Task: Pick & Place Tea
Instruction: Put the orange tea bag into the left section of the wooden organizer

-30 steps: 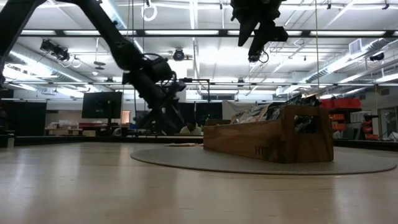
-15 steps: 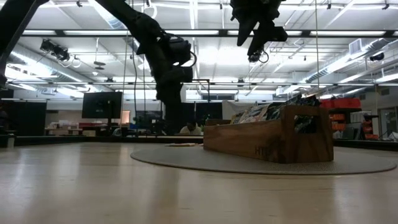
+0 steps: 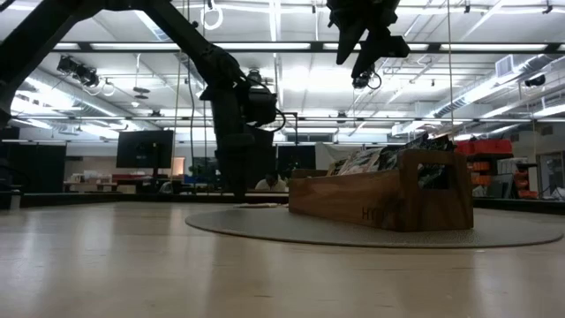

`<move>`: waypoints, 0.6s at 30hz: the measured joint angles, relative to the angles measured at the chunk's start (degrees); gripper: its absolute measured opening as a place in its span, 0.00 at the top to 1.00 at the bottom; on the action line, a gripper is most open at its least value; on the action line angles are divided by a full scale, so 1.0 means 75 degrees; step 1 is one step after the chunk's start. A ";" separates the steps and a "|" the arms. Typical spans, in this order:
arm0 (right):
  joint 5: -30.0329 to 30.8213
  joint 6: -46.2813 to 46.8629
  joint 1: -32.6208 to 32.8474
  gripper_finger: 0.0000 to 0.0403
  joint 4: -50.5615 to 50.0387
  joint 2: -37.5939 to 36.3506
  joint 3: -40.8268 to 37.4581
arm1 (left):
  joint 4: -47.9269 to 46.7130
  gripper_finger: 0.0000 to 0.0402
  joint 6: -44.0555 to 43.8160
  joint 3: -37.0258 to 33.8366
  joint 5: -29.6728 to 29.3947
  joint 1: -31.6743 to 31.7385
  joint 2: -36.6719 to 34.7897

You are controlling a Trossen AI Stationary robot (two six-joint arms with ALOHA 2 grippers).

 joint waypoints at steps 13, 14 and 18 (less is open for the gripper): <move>0.0071 -0.0200 0.0000 0.52 0.0051 0.0003 0.0003 | 0.0324 0.26 0.0420 0.0005 -0.0612 -0.0484 0.0390; 0.0071 -0.0200 0.0000 0.52 0.0067 0.0003 0.0003 | 0.0296 0.28 0.0426 0.0019 -0.0592 -0.0525 0.0446; 0.0071 -0.0227 0.0000 0.52 0.0096 0.0003 0.0006 | 0.0309 0.39 0.0408 0.0046 -0.0632 -0.0588 0.0547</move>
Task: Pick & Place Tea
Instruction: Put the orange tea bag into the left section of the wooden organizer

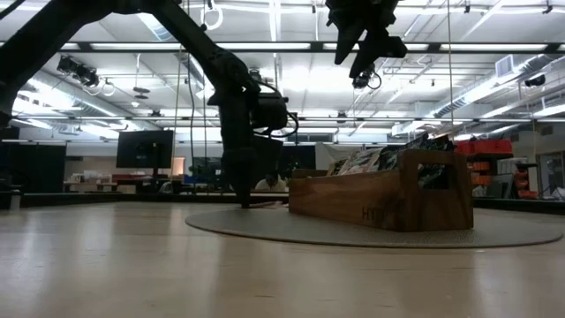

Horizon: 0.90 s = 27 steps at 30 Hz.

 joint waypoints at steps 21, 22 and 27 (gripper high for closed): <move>0.0116 0.0196 0.0000 0.52 0.0141 0.0000 0.0000 | -0.0781 0.99 -0.0203 0.0334 -0.0326 -0.0091 -0.0322; 0.0133 0.0171 0.0000 0.52 0.0178 0.0000 0.0000 | -0.0778 0.99 -0.0196 0.0387 -0.0404 -0.0091 -0.0497; 0.0353 0.0082 0.0000 0.52 0.0455 -0.0130 0.0000 | -0.0746 0.99 0.0012 0.0412 -0.0611 -0.0091 -0.1469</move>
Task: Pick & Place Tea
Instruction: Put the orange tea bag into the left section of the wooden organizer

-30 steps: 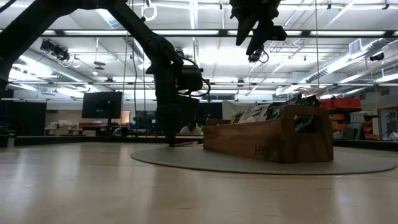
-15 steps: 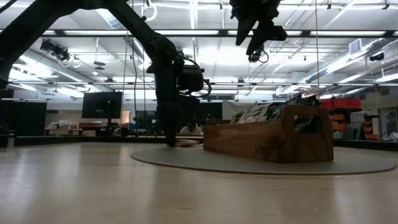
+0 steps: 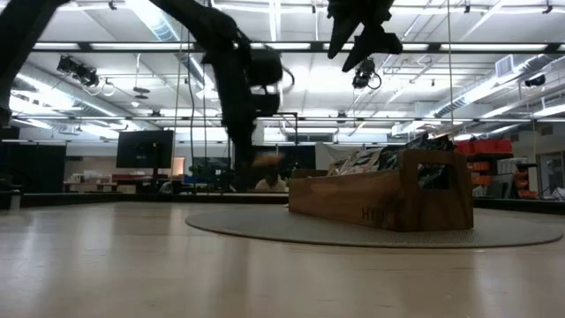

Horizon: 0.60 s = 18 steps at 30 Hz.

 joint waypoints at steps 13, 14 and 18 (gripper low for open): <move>-0.0389 -0.0226 -0.0338 0.52 0.2322 -0.0859 0.0000 | 0.0716 1.00 0.0339 0.0011 -0.1331 -0.0821 -0.2453; -0.0430 -0.0223 -0.0385 0.52 0.2485 -0.0873 0.0000 | 0.0792 1.00 0.0404 0.0013 -0.1454 -0.0948 -0.2545; -0.0797 0.0136 -0.0701 0.52 0.2785 -0.0910 0.0000 | 0.0860 1.00 0.0946 0.0014 -0.2309 -0.1536 -0.2677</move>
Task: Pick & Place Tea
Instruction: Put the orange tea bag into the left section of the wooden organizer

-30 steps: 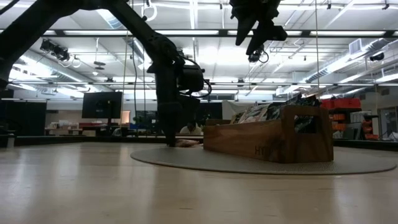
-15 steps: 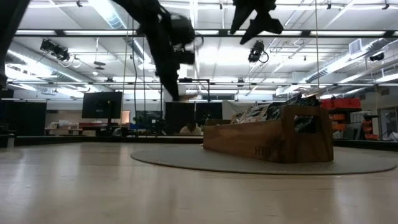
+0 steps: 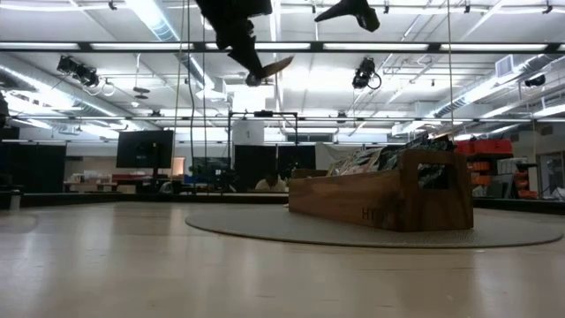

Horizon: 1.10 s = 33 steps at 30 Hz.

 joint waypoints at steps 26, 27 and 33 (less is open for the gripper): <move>-0.3199 0.0690 -0.0609 0.52 -0.0406 0.1022 -0.0006 | 0.1220 1.00 0.1665 0.0003 -0.0884 -0.1815 -0.0006; -0.3205 0.0694 -0.0590 0.53 -0.0393 0.1057 -0.0006 | 0.1218 1.00 0.1662 0.0003 -0.0884 -0.1815 -0.0006; -0.3190 0.0602 -0.0591 0.73 -0.0331 0.1064 -0.0006 | 0.1183 1.00 0.1655 0.0003 -0.0885 -0.1843 -0.0006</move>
